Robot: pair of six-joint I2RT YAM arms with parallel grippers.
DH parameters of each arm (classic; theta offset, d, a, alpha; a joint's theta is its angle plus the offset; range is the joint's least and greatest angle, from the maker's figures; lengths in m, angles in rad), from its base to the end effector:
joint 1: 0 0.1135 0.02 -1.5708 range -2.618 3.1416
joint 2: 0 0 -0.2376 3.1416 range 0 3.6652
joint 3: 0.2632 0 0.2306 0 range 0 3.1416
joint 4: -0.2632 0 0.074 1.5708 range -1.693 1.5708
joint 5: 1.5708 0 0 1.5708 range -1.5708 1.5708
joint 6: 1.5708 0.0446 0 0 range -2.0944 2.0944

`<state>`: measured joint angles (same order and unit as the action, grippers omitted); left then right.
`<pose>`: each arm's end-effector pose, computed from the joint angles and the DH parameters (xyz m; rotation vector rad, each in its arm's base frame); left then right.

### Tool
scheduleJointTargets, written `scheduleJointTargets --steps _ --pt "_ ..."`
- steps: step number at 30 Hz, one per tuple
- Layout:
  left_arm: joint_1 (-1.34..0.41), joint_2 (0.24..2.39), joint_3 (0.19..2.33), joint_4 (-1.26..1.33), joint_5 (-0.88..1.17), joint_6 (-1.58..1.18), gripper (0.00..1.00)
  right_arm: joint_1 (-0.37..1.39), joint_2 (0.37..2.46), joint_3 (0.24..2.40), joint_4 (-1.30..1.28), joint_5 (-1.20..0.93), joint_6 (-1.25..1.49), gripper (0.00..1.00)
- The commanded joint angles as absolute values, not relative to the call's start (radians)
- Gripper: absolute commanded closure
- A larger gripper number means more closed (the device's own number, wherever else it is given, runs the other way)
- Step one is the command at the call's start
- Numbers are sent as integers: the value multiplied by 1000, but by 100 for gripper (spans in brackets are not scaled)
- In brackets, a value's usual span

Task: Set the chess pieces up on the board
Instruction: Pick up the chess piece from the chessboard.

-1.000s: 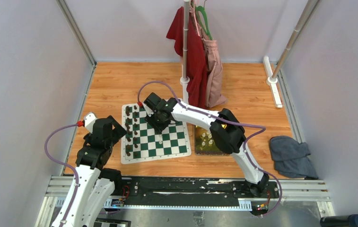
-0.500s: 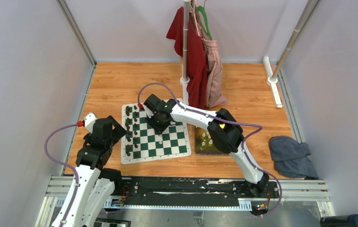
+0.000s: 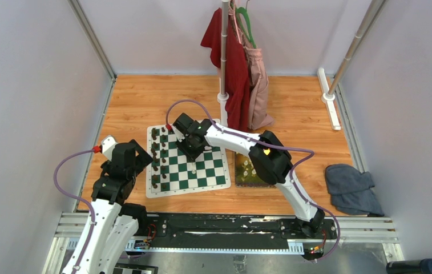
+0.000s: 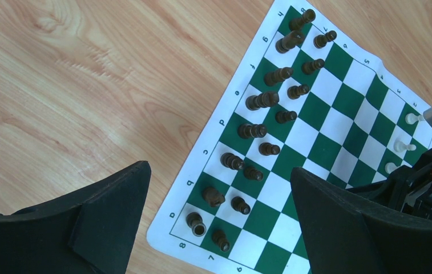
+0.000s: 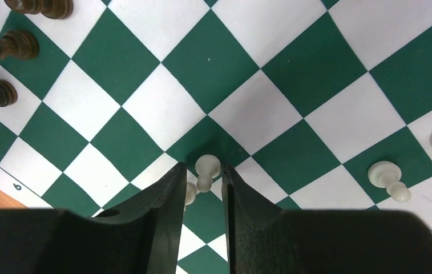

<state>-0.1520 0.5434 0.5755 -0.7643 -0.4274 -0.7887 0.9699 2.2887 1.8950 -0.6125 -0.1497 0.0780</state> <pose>0.1239 -0.0003 0.2269 -0.8966 2.0362 -0.0190 0.2592 0.3899 0.1627 -1.2043 2.3844 0.5609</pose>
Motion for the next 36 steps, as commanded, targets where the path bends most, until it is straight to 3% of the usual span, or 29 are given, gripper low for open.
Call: scheduleJointTargets --steps 1,26,36 --pt "-148 546 564 -751 -441 -781 0 959 2314 1941 -636 -154 77 66" --pt "-148 543 565 -750 -435 -778 0 959 2315 1943 -652 -136 80 70" --pt "-147 540 563 -750 -435 -779 0 958 2312 1934 -653 -121 80 78"
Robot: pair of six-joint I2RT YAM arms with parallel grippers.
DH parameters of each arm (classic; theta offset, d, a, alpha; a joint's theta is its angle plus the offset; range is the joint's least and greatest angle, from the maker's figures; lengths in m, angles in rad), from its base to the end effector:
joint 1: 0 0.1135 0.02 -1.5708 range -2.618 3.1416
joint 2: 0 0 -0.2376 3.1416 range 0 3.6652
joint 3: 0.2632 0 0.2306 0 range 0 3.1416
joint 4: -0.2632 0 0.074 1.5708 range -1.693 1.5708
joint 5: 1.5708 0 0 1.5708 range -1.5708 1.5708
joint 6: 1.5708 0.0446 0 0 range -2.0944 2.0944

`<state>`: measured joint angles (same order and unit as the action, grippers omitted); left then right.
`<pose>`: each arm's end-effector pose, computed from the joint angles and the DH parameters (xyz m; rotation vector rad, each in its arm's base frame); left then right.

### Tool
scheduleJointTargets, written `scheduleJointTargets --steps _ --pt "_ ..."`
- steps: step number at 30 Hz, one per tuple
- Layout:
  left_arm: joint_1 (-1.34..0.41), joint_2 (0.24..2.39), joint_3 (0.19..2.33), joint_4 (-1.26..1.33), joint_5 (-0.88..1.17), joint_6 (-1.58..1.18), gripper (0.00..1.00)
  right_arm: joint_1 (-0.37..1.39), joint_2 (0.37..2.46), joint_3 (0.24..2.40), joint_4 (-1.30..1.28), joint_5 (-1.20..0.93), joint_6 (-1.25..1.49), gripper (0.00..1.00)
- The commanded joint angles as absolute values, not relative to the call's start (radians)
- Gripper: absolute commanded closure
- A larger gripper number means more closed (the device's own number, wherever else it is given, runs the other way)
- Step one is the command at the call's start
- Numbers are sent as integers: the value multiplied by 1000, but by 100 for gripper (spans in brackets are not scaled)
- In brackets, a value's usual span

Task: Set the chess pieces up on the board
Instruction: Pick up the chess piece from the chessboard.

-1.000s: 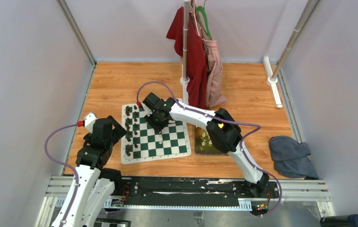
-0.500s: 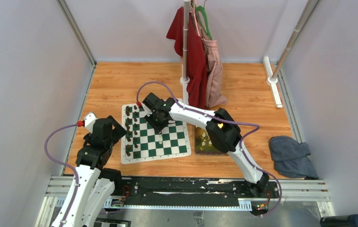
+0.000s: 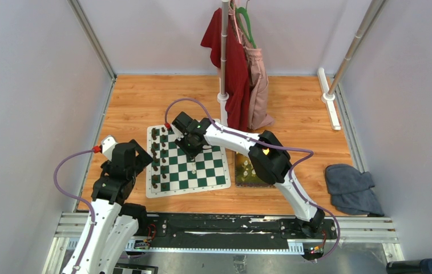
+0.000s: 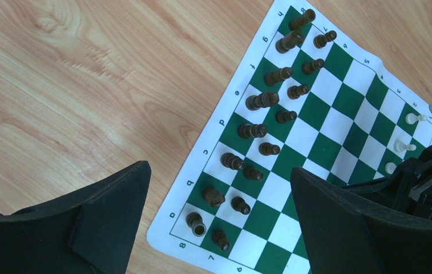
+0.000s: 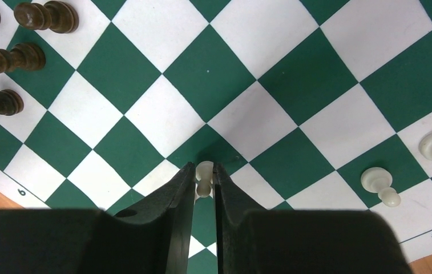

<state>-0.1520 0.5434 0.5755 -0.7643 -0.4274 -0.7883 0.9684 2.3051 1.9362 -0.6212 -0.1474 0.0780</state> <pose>0.1239 -0.0003 0.2269 -0.8962 2.0364 -0.0187 0.2628 0.3937 0.1668 -1.1957 2.3700 0.5659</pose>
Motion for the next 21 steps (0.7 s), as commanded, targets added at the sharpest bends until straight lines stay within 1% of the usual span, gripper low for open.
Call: scheduleJointTargets --steps 1,3,15,21 --pt "-147 540 563 -750 -434 -779 0 958 2312 1933 -654 -119 80 78" --pt "-147 540 563 -749 -437 -779 0 957 2312 1932 -656 -113 78 79" --pt "-147 552 568 -750 -435 -776 0 958 2300 1936 -672 -93 72 91" --pt "-147 552 569 -752 -439 -779 0 957 2291 1969 -696 -74 61 94"
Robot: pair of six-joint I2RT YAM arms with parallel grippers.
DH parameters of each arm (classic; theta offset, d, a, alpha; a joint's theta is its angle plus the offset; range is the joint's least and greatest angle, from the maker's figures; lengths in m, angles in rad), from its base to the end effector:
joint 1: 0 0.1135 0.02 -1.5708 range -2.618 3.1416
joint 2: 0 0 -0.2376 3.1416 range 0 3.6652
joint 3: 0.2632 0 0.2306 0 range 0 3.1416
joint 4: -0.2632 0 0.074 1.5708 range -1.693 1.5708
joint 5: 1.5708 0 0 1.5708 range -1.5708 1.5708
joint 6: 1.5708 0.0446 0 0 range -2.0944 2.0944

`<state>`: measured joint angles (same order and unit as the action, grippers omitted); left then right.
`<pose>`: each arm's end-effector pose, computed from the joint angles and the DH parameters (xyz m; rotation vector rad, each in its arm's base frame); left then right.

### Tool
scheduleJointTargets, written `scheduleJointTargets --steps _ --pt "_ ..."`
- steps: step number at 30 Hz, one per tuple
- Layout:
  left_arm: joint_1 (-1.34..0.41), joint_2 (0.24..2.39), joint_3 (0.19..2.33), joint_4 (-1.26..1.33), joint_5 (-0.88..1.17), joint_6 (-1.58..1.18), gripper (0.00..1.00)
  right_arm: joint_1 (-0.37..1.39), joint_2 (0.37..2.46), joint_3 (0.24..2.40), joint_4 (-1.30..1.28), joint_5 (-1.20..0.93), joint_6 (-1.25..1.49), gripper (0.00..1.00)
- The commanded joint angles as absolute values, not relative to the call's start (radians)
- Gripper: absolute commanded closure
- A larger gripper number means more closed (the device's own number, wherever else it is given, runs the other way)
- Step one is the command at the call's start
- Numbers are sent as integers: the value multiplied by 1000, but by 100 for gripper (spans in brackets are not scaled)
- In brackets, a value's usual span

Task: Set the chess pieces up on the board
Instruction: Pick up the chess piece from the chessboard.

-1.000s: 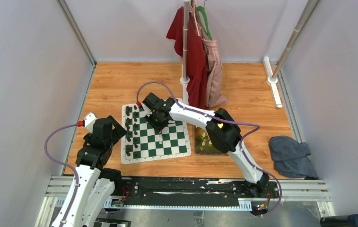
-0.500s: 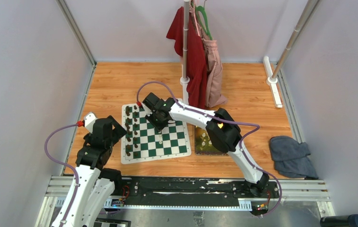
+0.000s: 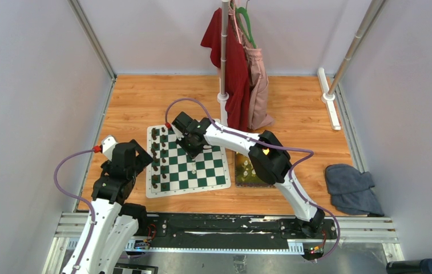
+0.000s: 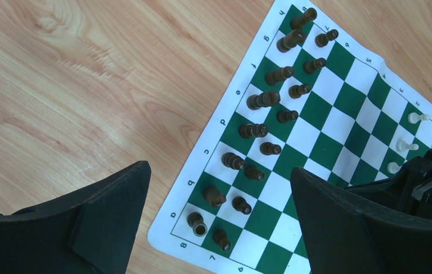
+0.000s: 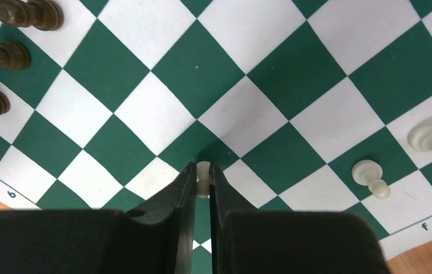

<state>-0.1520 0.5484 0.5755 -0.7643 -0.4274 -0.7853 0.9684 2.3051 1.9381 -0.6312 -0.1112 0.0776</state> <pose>0.1244 -0.0004 0.2263 -0.8935 2.0422 -0.0141 0.2638 0.3923 0.1665 -1.1819 2.3749 0.5179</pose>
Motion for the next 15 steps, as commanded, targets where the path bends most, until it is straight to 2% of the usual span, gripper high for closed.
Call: scheduleJointTargets --steps 1,10,15 --pt "-147 550 568 -754 -439 -780 0 958 2289 1971 -696 -70 60 94" --pt "-147 535 564 -754 -440 -786 0 954 2267 1977 -699 -45 60 100" --pt "-147 538 564 -754 -441 -785 0 947 2248 1969 -699 -32 60 100"
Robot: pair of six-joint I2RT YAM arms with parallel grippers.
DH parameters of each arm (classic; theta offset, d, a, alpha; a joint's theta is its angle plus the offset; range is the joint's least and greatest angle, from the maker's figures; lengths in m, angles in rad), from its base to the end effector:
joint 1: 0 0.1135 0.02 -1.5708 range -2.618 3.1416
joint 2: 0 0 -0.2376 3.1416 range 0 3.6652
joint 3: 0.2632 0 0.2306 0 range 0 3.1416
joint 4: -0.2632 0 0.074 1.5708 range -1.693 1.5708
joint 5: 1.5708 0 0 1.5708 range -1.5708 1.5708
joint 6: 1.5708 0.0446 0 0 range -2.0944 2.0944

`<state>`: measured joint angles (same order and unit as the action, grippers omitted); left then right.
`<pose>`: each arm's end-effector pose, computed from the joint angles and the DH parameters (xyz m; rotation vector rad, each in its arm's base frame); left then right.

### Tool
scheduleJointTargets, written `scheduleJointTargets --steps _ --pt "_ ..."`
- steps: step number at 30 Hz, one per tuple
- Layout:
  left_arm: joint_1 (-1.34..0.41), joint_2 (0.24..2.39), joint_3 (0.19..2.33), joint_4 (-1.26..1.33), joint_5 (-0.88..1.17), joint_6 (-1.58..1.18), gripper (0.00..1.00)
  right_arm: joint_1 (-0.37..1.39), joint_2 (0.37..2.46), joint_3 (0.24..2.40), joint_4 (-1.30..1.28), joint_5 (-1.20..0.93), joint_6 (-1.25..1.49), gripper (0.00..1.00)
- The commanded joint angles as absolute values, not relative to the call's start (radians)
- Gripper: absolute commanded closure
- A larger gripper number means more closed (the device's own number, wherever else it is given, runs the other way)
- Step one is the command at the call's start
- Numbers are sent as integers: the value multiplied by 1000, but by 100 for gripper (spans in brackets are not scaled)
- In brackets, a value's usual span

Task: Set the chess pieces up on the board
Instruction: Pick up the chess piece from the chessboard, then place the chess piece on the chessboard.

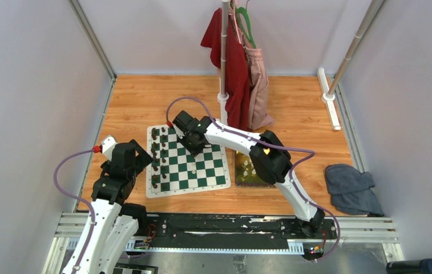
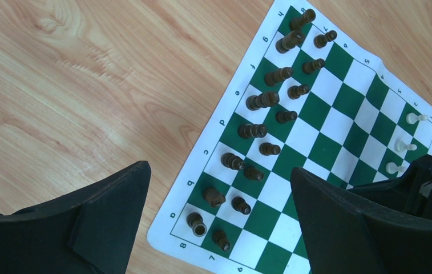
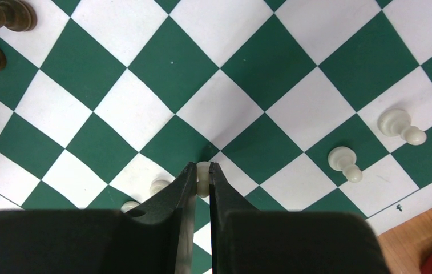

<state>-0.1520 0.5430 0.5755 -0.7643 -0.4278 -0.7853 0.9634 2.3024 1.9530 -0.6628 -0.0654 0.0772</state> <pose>0.1238 -0.0002 0.2269 -0.8932 2.0372 -0.0169 0.2666 0.3887 0.1700 -1.1596 2.3855 0.4534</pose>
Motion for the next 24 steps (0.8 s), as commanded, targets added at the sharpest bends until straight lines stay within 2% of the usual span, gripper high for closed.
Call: scheduleJointTargets --steps 1,24 --pt "-147 538 566 -755 -440 -786 0 945 2244 1967 -699 -28 62 100" --pt "-147 544 564 -755 -447 -787 0 878 2213 1894 -686 92 89 100"
